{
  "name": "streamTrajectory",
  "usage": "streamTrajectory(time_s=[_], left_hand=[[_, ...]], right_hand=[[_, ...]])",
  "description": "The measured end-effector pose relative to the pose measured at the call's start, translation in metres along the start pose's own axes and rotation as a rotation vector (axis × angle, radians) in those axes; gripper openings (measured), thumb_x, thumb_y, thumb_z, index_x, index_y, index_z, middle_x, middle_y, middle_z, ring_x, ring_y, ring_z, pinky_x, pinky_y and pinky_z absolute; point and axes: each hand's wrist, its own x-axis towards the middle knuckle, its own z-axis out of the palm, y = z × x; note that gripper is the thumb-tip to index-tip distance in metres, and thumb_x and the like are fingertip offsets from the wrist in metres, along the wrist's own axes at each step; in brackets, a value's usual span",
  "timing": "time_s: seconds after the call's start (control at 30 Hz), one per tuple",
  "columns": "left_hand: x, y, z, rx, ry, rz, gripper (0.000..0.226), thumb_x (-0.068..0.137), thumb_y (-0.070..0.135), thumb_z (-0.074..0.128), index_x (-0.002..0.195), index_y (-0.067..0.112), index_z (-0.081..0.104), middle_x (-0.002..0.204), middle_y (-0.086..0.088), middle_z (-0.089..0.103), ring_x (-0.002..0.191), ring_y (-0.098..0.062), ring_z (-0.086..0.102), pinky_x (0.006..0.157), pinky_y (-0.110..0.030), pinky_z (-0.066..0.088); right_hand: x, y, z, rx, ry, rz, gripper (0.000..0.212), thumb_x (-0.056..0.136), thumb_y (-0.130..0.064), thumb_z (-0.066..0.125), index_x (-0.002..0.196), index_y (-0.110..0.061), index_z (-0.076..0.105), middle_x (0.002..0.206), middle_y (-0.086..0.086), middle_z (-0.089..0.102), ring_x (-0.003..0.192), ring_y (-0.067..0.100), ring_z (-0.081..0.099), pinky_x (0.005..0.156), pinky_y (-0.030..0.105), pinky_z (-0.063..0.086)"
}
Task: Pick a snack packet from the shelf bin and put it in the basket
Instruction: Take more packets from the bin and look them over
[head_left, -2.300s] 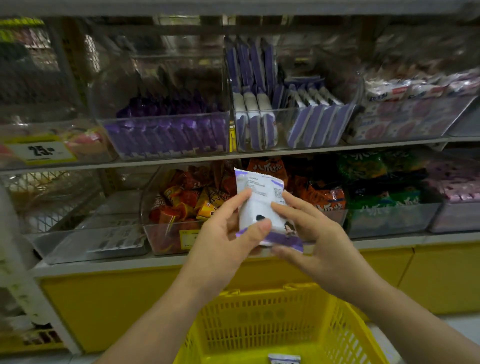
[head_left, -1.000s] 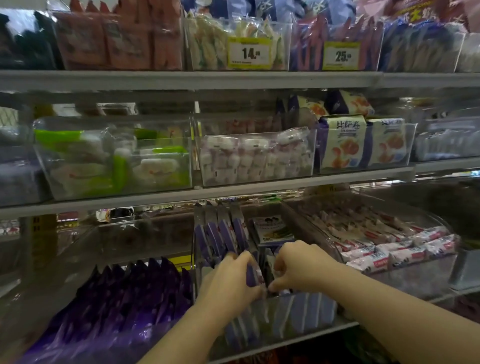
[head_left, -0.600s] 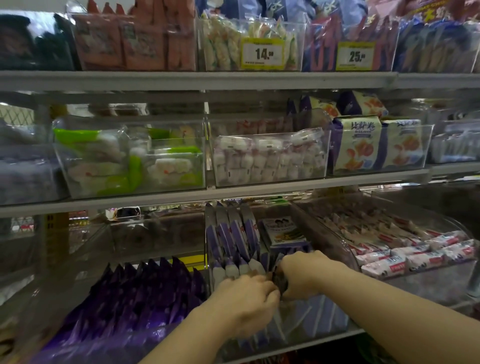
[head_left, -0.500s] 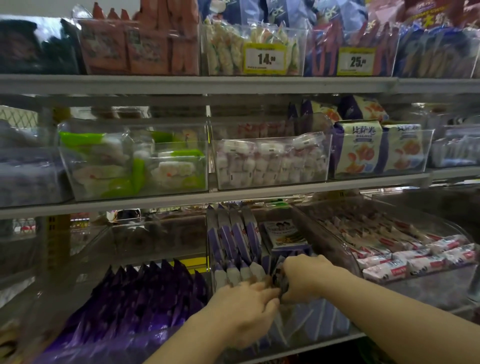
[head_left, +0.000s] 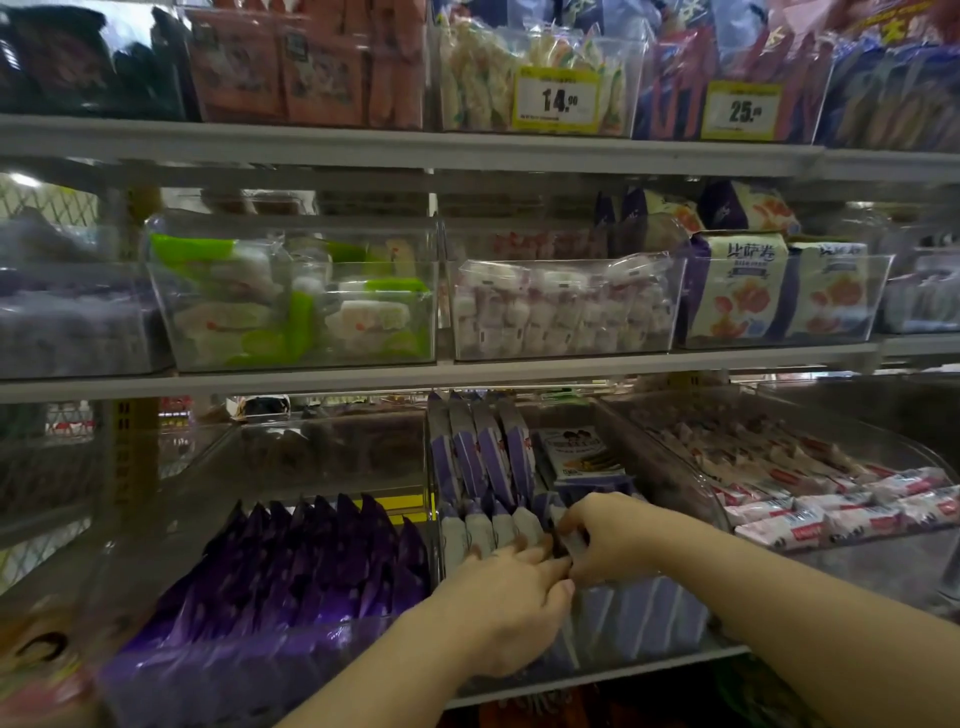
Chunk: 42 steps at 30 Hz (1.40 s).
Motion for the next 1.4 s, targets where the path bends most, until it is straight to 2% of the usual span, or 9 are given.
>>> streamTrajectory(time_s=[0.17,0.33,0.57,0.8,0.87,0.97,1.1,1.2,1.4], left_hand=[[-0.005,0.004,0.001,0.063,0.076,0.012,0.05,0.102,0.046,0.021,0.148,0.03,0.03,0.158,0.003,0.026,0.146,-0.021,0.021,0.116,-0.054,0.018],[-0.006,0.004,0.002,0.019,0.096,0.012,0.053,0.101,0.049,0.021,0.148,0.028,0.031,0.16,0.003,0.023,0.147,-0.019,0.019,0.117,-0.052,0.017],[-0.011,0.01,-0.002,0.055,0.095,-0.008,0.052,0.103,0.047,0.021,0.149,0.025,0.032,0.158,0.0,0.029,0.143,-0.021,0.027,0.113,-0.047,0.025],[-0.032,0.018,-0.003,0.038,0.143,-0.011,0.045,0.101,0.042,0.034,0.143,0.026,0.042,0.148,-0.001,0.042,0.134,-0.022,0.039,0.108,-0.043,0.035],[-0.044,0.021,0.001,0.031,0.198,-0.012,0.046,0.099,0.041,0.04,0.142,0.025,0.041,0.144,-0.001,0.046,0.13,-0.023,0.043,0.106,-0.041,0.036],[-0.063,0.025,0.007,0.007,0.265,-0.018,0.047,0.099,0.038,0.045,0.144,0.027,0.039,0.142,0.003,0.047,0.122,-0.02,0.048,0.099,-0.035,0.035],[-0.082,0.027,0.014,0.012,0.315,-0.015,0.048,0.098,0.036,0.047,0.145,0.029,0.039,0.148,0.008,0.04,0.132,-0.018,0.04,0.108,-0.037,0.031],[-0.089,0.025,0.011,0.004,0.328,-0.026,0.047,0.098,0.036,0.048,0.144,0.03,0.041,0.147,0.008,0.041,0.131,-0.017,0.042,0.105,-0.035,0.034],[-0.086,0.023,0.0,-0.074,0.401,-0.044,0.025,0.099,0.034,0.046,0.117,0.03,0.062,0.108,0.007,0.06,0.1,-0.016,0.057,0.086,-0.037,0.05]], right_hand=[[0.009,-0.001,0.008,0.026,-0.024,0.058,0.042,0.084,-0.036,0.061,0.12,-0.014,0.062,0.117,0.008,0.064,0.107,0.025,0.06,0.089,0.034,0.051],[0.006,0.006,-0.014,0.227,0.321,0.198,0.032,0.085,-0.028,0.055,0.104,-0.007,0.069,0.102,0.013,0.069,0.094,0.028,0.066,0.076,0.032,0.053],[-0.029,0.011,-0.055,0.22,0.41,0.188,0.036,0.088,-0.034,0.057,0.094,-0.003,0.075,0.091,0.016,0.073,0.085,0.027,0.068,0.075,0.036,0.055],[-0.076,0.017,-0.061,0.304,0.404,0.211,0.029,0.086,-0.026,0.059,0.09,-0.003,0.076,0.074,0.011,0.072,0.061,0.019,0.063,0.059,0.028,0.055],[-0.087,0.024,-0.054,0.422,0.404,0.236,0.027,0.086,-0.024,0.06,0.08,-0.003,0.076,0.056,0.004,0.061,0.046,0.013,0.054,0.043,0.02,0.043],[-0.098,0.034,-0.031,0.693,0.419,0.285,0.025,0.084,-0.02,0.06,0.065,-0.006,0.069,0.049,0.004,0.051,0.038,0.012,0.045,0.037,0.017,0.034],[-0.101,0.038,0.001,1.105,0.441,0.373,0.017,0.085,-0.009,0.058,0.068,-0.006,0.056,0.056,0.009,0.043,0.034,0.012,0.037,0.032,0.013,0.027],[-0.098,0.045,0.013,1.39,0.327,0.43,0.011,0.086,-0.009,0.053,0.076,-0.009,0.05,0.053,0.007,0.041,0.027,0.008,0.035,0.032,0.011,0.027],[-0.094,0.049,0.019,1.591,0.157,0.456,0.007,0.082,-0.008,0.052,0.081,-0.008,0.045,0.063,0.01,0.048,0.031,0.009,0.038,0.033,0.013,0.032]])
